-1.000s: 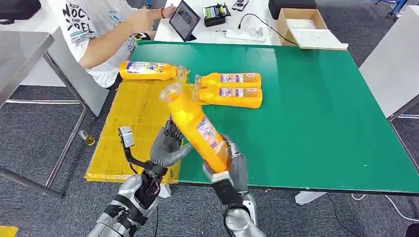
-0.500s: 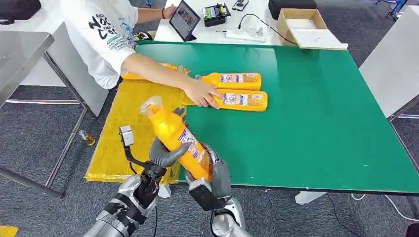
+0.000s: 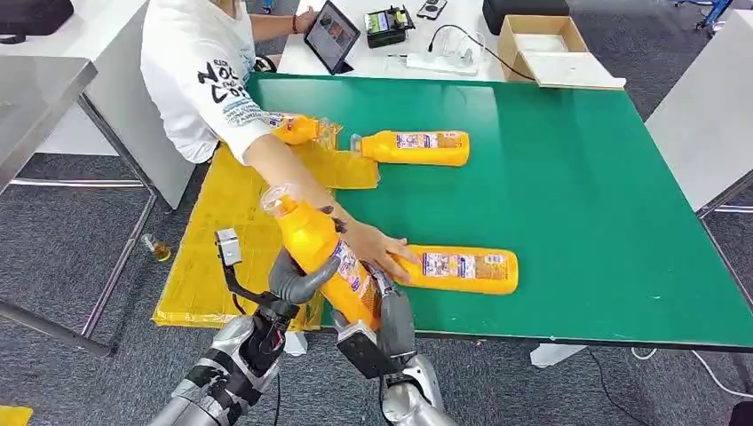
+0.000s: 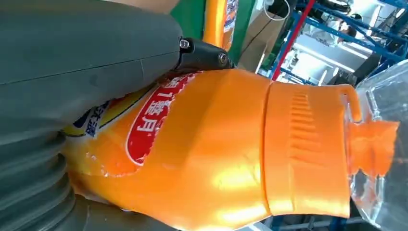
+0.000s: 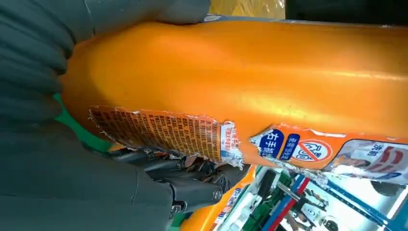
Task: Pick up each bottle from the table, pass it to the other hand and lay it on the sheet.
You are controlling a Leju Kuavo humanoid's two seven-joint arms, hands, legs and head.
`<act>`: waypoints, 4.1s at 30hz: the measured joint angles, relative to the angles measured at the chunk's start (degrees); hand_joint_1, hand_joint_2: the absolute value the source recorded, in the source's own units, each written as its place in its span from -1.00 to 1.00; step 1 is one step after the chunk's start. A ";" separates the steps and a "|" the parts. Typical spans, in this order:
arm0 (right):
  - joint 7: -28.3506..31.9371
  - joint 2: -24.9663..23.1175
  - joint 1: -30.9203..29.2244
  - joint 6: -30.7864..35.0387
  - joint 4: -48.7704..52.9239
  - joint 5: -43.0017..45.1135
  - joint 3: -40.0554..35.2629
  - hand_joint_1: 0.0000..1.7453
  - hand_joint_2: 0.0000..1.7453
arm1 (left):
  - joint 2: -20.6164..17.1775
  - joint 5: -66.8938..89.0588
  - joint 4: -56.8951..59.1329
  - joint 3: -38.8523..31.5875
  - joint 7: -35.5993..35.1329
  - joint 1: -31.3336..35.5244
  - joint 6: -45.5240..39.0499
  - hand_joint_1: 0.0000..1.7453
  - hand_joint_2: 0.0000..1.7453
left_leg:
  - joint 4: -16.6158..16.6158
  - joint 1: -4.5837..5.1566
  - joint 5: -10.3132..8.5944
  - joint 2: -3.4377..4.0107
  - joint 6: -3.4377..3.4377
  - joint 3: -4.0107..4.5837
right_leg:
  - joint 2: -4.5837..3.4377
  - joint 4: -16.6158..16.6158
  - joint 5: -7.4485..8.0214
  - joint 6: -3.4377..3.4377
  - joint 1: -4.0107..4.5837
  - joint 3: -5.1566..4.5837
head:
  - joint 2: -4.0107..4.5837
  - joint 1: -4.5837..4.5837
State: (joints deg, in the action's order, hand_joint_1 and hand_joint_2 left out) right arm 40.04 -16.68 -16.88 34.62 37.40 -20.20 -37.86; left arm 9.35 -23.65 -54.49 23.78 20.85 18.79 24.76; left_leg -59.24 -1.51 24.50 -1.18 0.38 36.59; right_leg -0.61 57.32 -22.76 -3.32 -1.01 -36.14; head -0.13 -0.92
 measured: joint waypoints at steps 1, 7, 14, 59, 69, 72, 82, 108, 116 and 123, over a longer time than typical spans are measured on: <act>0.00 0.00 -0.04 0.00 -0.11 0.00 0.00 1.00 1.00 | 0.00 0.00 0.04 0.00 0.00 0.00 -0.02 1.00 1.00 | 0.00 0.00 0.00 0.00 0.00 0.00 | 0.00 0.00 0.00 0.00 0.00 0.00 | 0.00 0.00; 0.07 -0.11 -0.07 0.44 -0.55 -0.37 0.00 1.00 1.00 | 0.00 0.04 0.13 0.02 -0.15 0.00 -0.17 1.00 1.00 | 0.00 0.00 0.00 0.00 0.00 0.00 | 0.00 0.00 0.00 0.00 0.00 -0.01 | 0.00 0.02; 0.07 -0.17 -0.48 2.62 -1.25 -2.10 1.12 -1.00 1.00 | -0.17 3.84 0.17 1.00 1.16 0.27 -1.62 1.00 1.00 | 0.00 0.00 0.00 0.00 0.00 0.00 | 0.00 0.00 0.00 0.00 0.00 0.00 | 0.00 0.02; 0.07 3.37 6.72 2.84 43.78 9.75 6.60 -1.00 1.00 | -0.72 61.13 2.91 -12.83 8.04 13.18 -60.90 1.00 1.00 | 0.00 -0.01 -0.03 -0.02 0.01 0.00 | 0.00 0.01 0.02 0.01 0.00 0.01 | 0.00 0.02; 0.07 3.67 6.76 -0.15 46.27 10.27 7.19 -1.00 1.00 | -6.14 92.10 25.04 -4.89 -5.46 20.87 -50.50 1.00 1.00 | 0.00 -0.01 -0.08 0.08 0.07 -0.03 | -0.05 0.03 0.06 0.04 0.01 -0.03 | 0.00 0.02; 0.07 3.78 7.04 -0.26 46.82 10.38 7.30 -1.00 1.00 | -7.63 93.94 28.11 -3.34 -6.16 21.42 -47.10 1.00 1.00 | 0.00 -0.04 -0.08 0.08 0.07 -0.01 | -0.05 0.03 0.06 0.04 0.04 -0.05 | 0.00 0.02; 0.07 4.15 7.62 -0.46 47.26 11.30 7.61 -1.00 1.00 | -10.21 95.06 32.96 -1.38 -7.13 22.53 -43.01 1.00 1.00 | 0.00 -0.04 -0.08 0.04 0.08 0.01 | -0.04 0.03 0.04 0.04 0.03 -0.04 | 0.00 0.04; 0.07 4.15 7.86 -0.48 47.26 11.30 7.93 -1.00 1.00 | -10.71 95.06 34.42 -0.42 -7.21 23.03 -42.99 -1.00 -1.00 | 0.00 -0.04 -0.08 0.04 0.08 0.01 | -0.04 0.03 0.04 0.04 0.03 -0.04 | 0.00 0.04; -0.07 3.78 6.68 -6.97 43.37 10.97 8.50 -1.00 1.00 | -10.40 75.74 34.82 -7.75 2.58 24.13 -13.10 -1.00 -1.00 | 0.02 -0.04 -0.09 -0.23 0.09 -0.10 | 0.19 0.03 -0.05 0.06 0.03 0.20 | 0.00 0.06; -0.07 3.63 6.09 -6.99 41.18 11.06 8.74 -1.00 1.00 | -10.12 74.84 34.84 -11.12 3.04 24.13 -11.23 -1.00 -1.00 | 0.02 -0.06 -0.15 -0.14 0.13 -0.15 | 0.17 0.03 0.01 0.06 0.03 0.23 | 0.00 0.07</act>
State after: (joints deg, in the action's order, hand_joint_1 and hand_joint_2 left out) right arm 39.98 -13.05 -10.79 27.63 78.58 -9.14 -29.11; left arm -0.76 51.19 -19.65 12.66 23.89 42.92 13.53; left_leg -59.22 -1.57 24.35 -1.32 0.51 36.45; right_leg -0.44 57.35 -22.75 -3.26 -0.98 -35.91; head -0.13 -0.85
